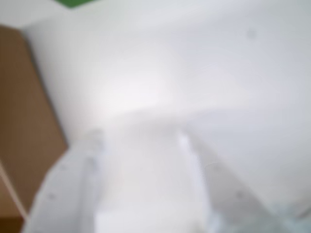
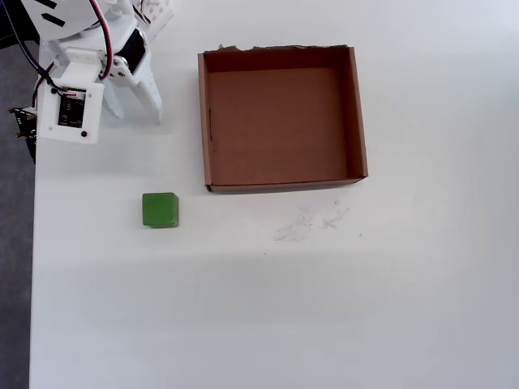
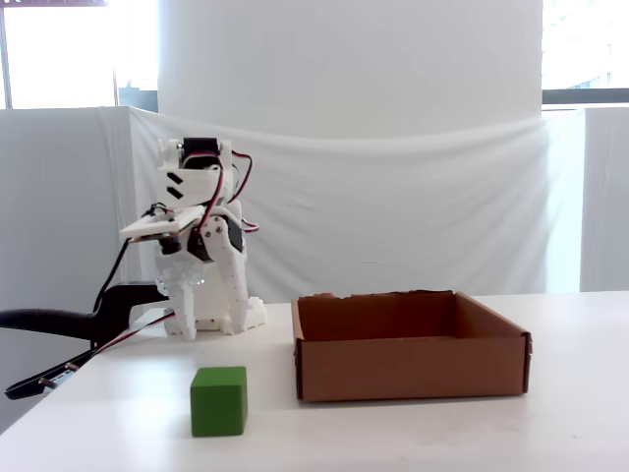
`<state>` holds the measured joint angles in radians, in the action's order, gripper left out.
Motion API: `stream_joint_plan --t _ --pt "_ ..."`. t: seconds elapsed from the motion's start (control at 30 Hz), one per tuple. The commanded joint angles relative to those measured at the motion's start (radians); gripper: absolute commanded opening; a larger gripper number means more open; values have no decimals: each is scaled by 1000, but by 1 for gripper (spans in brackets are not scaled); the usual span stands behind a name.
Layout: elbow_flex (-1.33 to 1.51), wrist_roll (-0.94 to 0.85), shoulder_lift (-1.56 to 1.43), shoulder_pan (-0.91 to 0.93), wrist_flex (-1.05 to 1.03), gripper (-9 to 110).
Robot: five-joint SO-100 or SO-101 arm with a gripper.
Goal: Grasp a green cube and put it in a box.
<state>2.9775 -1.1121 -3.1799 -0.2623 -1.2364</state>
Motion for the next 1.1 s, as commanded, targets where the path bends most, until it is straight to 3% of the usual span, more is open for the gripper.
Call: stream_joint_plan --t 0.0,0.83,1.07 --pt "-6 3 -2 -6 -5 21" --pt "-6 3 11 78 -2 24" --pt "-109 -8 160 75 138 26"
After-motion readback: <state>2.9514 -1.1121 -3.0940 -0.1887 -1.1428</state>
